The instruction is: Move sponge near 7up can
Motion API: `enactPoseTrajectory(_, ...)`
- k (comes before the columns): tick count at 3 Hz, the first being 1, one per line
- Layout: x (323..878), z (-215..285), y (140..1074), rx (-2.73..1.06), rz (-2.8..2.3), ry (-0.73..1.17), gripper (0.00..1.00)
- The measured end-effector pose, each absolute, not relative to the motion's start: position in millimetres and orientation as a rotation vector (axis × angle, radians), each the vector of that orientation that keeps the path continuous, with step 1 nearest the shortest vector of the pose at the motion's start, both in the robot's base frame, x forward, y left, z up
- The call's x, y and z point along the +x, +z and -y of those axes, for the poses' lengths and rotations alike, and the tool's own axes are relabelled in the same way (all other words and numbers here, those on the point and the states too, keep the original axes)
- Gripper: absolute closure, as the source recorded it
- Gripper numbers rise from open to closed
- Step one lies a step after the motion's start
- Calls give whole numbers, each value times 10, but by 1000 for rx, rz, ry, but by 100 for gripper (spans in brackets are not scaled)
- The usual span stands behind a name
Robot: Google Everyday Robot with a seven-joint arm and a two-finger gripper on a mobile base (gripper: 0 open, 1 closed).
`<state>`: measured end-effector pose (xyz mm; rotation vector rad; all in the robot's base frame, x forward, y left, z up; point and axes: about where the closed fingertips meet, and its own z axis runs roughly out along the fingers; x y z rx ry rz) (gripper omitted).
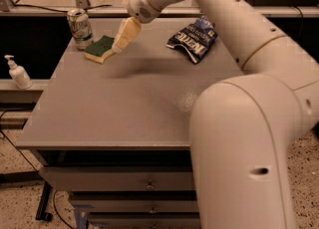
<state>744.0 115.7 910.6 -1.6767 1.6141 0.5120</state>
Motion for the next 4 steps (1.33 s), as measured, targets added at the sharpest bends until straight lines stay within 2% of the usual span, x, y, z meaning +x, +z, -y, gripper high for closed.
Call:
enactPoseTrajectory(2,6581,-450,9606,-1489,-1577,550,0)
enactPoseTrajectory(3,6408,-235,9292,-1481,-1647,574,0)
enactPoseTrajectory(4,6408,-236,9292,-1481,-1647,574,0)
